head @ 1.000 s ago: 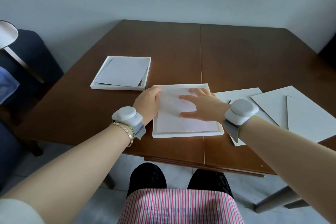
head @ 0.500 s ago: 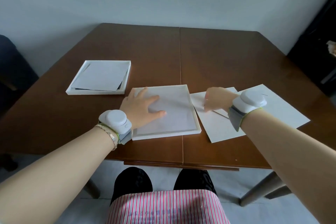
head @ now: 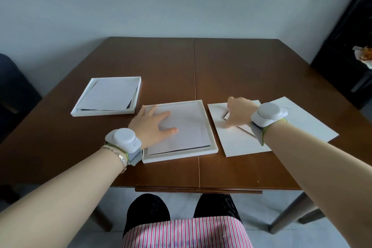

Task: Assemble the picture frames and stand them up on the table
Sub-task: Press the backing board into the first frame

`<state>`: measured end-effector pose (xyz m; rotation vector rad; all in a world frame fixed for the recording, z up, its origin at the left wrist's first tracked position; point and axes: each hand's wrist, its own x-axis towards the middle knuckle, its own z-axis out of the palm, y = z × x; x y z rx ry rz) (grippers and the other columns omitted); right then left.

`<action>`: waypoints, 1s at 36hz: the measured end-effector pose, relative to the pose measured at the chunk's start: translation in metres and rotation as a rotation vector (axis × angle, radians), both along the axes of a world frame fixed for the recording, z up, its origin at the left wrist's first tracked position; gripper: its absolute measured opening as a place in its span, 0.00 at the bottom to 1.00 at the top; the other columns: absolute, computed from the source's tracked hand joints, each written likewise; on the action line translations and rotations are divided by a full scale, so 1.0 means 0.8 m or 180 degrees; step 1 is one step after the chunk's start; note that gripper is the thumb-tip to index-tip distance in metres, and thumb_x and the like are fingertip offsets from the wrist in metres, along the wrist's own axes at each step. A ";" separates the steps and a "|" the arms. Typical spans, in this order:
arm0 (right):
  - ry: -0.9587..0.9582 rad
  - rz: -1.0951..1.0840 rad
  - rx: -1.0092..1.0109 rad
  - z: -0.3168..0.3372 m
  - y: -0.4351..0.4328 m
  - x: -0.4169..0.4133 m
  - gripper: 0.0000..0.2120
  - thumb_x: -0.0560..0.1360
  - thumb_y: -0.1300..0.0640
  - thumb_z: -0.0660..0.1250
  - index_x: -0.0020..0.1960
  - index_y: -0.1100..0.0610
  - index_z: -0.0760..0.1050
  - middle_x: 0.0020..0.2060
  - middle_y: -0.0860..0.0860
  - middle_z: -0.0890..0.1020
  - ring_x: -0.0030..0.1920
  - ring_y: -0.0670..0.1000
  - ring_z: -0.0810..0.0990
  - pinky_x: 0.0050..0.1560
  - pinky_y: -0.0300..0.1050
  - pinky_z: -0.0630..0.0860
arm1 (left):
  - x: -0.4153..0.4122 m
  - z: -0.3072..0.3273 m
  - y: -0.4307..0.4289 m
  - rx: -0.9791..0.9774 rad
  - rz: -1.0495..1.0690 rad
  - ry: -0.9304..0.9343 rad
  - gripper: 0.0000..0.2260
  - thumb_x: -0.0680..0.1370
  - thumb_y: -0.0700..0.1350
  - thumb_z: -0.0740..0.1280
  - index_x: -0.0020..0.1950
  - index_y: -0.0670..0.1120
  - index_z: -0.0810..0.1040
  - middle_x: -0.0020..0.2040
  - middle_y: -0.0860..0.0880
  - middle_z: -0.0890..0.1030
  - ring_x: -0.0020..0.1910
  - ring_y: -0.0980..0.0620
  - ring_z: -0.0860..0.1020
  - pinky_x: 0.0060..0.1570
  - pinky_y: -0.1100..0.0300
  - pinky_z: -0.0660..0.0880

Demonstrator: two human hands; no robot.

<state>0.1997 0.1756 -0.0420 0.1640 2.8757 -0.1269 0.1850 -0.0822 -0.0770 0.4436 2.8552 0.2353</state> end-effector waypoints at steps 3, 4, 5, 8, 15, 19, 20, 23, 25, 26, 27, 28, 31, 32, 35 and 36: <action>0.0065 -0.0021 -0.0153 0.020 0.002 -0.004 0.24 0.68 0.51 0.69 0.58 0.62 0.68 0.43 0.52 0.75 0.41 0.53 0.75 0.33 0.41 0.70 | 0.001 0.001 0.001 0.0055 0.0018 0.0000 0.31 0.73 0.69 0.55 0.74 0.62 0.55 0.79 0.51 0.50 0.78 0.44 0.42 0.73 0.45 0.53; 0.0141 -0.0010 -0.0246 0.026 0.002 -0.006 0.24 0.68 0.51 0.69 0.59 0.62 0.69 0.44 0.53 0.75 0.41 0.53 0.75 0.34 0.41 0.71 | 0.001 0.001 0.001 0.0078 0.0019 0.0011 0.31 0.73 0.69 0.56 0.74 0.62 0.55 0.79 0.50 0.50 0.78 0.44 0.42 0.73 0.45 0.53; 0.0230 0.0003 -0.0351 0.034 0.001 -0.009 0.25 0.68 0.51 0.69 0.59 0.63 0.69 0.44 0.53 0.76 0.41 0.53 0.76 0.36 0.43 0.73 | 0.000 0.000 0.001 0.0092 0.0018 0.0030 0.31 0.73 0.69 0.56 0.74 0.62 0.56 0.79 0.50 0.51 0.78 0.43 0.42 0.73 0.45 0.53; 0.0545 0.0077 -0.0778 0.054 -0.013 -0.015 0.25 0.67 0.49 0.69 0.59 0.62 0.71 0.43 0.53 0.77 0.40 0.52 0.76 0.38 0.44 0.74 | -0.001 -0.003 0.000 0.0095 -0.0022 0.0085 0.31 0.73 0.68 0.56 0.74 0.61 0.56 0.79 0.49 0.52 0.78 0.43 0.43 0.73 0.45 0.55; 0.0533 0.0549 -0.1017 0.056 -0.097 -0.008 0.24 0.69 0.45 0.66 0.58 0.59 0.71 0.40 0.50 0.76 0.35 0.50 0.75 0.33 0.42 0.71 | 0.000 -0.003 -0.011 0.1109 0.0150 -0.0036 0.25 0.79 0.57 0.58 0.75 0.56 0.58 0.79 0.51 0.48 0.78 0.47 0.46 0.74 0.49 0.50; 0.0518 0.0643 -0.0751 0.034 -0.129 -0.006 0.24 0.69 0.42 0.65 0.56 0.59 0.73 0.44 0.52 0.79 0.41 0.55 0.79 0.40 0.43 0.75 | 0.003 -0.005 -0.031 0.1392 0.0250 0.0178 0.25 0.80 0.50 0.59 0.75 0.47 0.59 0.78 0.49 0.54 0.78 0.50 0.51 0.74 0.56 0.50; 0.0543 0.0632 -0.0654 0.033 -0.128 -0.006 0.22 0.70 0.45 0.64 0.56 0.60 0.73 0.43 0.52 0.79 0.40 0.55 0.78 0.39 0.42 0.75 | 0.002 -0.005 -0.031 0.1246 0.0124 0.0202 0.25 0.80 0.50 0.59 0.75 0.45 0.59 0.78 0.49 0.56 0.78 0.50 0.51 0.74 0.56 0.50; 0.0478 0.0628 -0.0482 0.028 -0.136 -0.009 0.18 0.69 0.53 0.64 0.56 0.61 0.75 0.40 0.53 0.78 0.37 0.54 0.74 0.31 0.38 0.68 | 0.004 -0.007 -0.042 0.0838 -0.0165 0.0187 0.24 0.80 0.51 0.58 0.75 0.46 0.60 0.78 0.50 0.58 0.78 0.50 0.51 0.74 0.54 0.52; 0.0412 0.0658 -0.0456 0.026 -0.140 -0.011 0.19 0.69 0.53 0.64 0.56 0.61 0.76 0.45 0.55 0.81 0.37 0.54 0.74 0.31 0.37 0.67 | 0.004 -0.009 -0.047 0.0779 -0.0233 0.0150 0.23 0.80 0.51 0.57 0.75 0.47 0.61 0.78 0.50 0.58 0.78 0.50 0.51 0.74 0.53 0.53; 0.0398 0.0669 -0.0448 0.025 -0.141 -0.011 0.19 0.68 0.53 0.65 0.56 0.61 0.76 0.47 0.56 0.82 0.38 0.54 0.76 0.32 0.38 0.68 | 0.005 -0.009 -0.047 0.0772 -0.0255 0.0130 0.23 0.81 0.51 0.57 0.75 0.47 0.61 0.78 0.50 0.58 0.78 0.49 0.50 0.74 0.52 0.53; 0.0388 0.0669 -0.0457 0.024 -0.141 -0.012 0.20 0.68 0.53 0.65 0.57 0.61 0.76 0.49 0.57 0.82 0.40 0.55 0.78 0.34 0.39 0.70 | 0.005 -0.010 -0.047 0.0765 -0.0269 0.0113 0.23 0.81 0.51 0.57 0.75 0.47 0.60 0.78 0.51 0.58 0.78 0.49 0.50 0.74 0.52 0.53; 0.0386 0.0660 -0.0474 0.024 -0.142 -0.013 0.20 0.68 0.53 0.65 0.57 0.62 0.76 0.50 0.57 0.83 0.42 0.56 0.80 0.36 0.40 0.71 | 0.004 -0.010 -0.046 0.0748 -0.0288 0.0112 0.23 0.81 0.52 0.56 0.75 0.47 0.60 0.78 0.51 0.58 0.78 0.49 0.50 0.74 0.51 0.53; 0.0411 0.0625 -0.0507 0.023 -0.143 -0.015 0.22 0.68 0.54 0.65 0.59 0.63 0.76 0.53 0.58 0.82 0.50 0.58 0.83 0.39 0.41 0.71 | 0.003 -0.013 -0.044 0.0682 -0.0325 0.0225 0.23 0.81 0.52 0.56 0.75 0.48 0.61 0.77 0.51 0.58 0.78 0.48 0.51 0.74 0.51 0.55; 0.0421 0.0620 -0.0514 0.023 -0.144 -0.015 0.22 0.68 0.54 0.65 0.59 0.63 0.76 0.53 0.58 0.82 0.52 0.58 0.82 0.39 0.41 0.72 | 0.002 -0.014 -0.045 0.0685 -0.0320 0.0255 0.23 0.81 0.52 0.56 0.75 0.48 0.61 0.77 0.51 0.58 0.78 0.48 0.51 0.74 0.51 0.55; 0.0429 0.0634 -0.0504 0.025 -0.149 -0.016 0.23 0.67 0.54 0.65 0.60 0.63 0.76 0.54 0.58 0.82 0.53 0.58 0.82 0.38 0.41 0.73 | 0.000 -0.018 -0.047 0.0746 -0.0316 0.0266 0.23 0.80 0.52 0.56 0.75 0.49 0.61 0.77 0.52 0.58 0.78 0.48 0.51 0.74 0.50 0.56; 0.0432 0.0648 -0.0489 0.026 -0.151 -0.017 0.23 0.67 0.54 0.66 0.60 0.63 0.76 0.53 0.58 0.82 0.53 0.58 0.82 0.37 0.40 0.71 | -0.001 -0.020 -0.048 0.0755 -0.0328 0.0273 0.23 0.80 0.52 0.56 0.75 0.49 0.61 0.77 0.52 0.59 0.78 0.48 0.51 0.74 0.49 0.57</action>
